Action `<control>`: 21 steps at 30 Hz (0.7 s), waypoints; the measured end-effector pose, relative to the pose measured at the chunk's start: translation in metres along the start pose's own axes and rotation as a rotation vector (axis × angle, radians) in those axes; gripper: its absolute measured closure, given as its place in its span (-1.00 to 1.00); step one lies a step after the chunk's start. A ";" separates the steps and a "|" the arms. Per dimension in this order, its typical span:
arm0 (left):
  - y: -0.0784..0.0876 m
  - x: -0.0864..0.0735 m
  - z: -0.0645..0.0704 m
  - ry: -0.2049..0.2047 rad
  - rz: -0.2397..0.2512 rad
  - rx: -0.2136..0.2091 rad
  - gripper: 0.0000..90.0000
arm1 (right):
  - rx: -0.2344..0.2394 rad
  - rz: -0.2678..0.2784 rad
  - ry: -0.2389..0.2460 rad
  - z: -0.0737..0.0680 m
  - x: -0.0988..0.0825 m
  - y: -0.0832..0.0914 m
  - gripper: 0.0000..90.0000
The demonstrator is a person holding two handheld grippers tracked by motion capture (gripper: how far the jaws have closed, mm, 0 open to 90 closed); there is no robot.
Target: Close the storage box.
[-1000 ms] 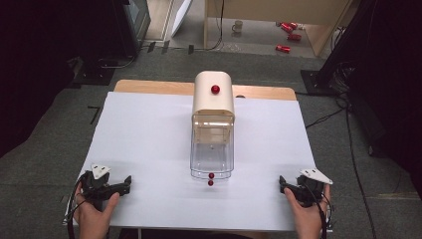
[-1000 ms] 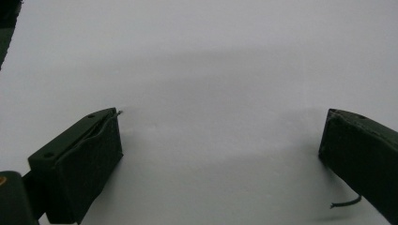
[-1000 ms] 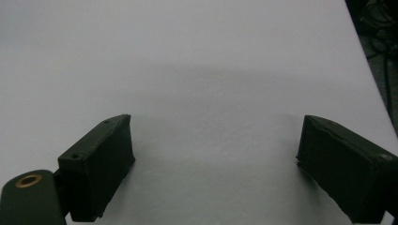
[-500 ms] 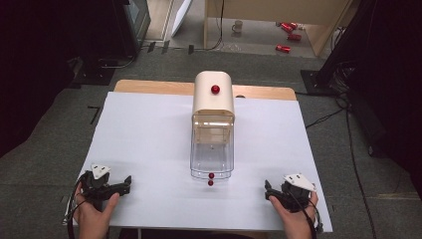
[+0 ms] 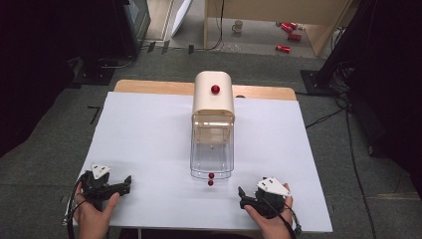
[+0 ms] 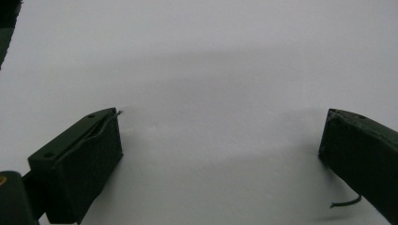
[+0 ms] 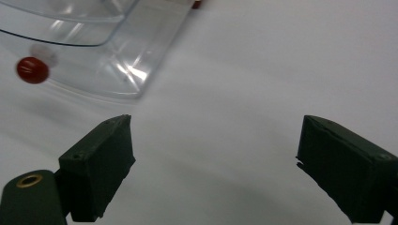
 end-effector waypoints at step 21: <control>0.000 0.000 0.000 0.000 0.000 0.000 -1.00 | 0.175 0.047 0.057 -0.065 0.004 0.003 -0.51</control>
Point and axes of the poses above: each handheld gripper's, and its own axes: y roughly backward along the jaws, x roughly out of its top, z roughly to its right, the point moved 5 cm from there along -y, roughly forward along the jaws, and after that the axes turned 5 degrees about -y, right-handed, at the moved point
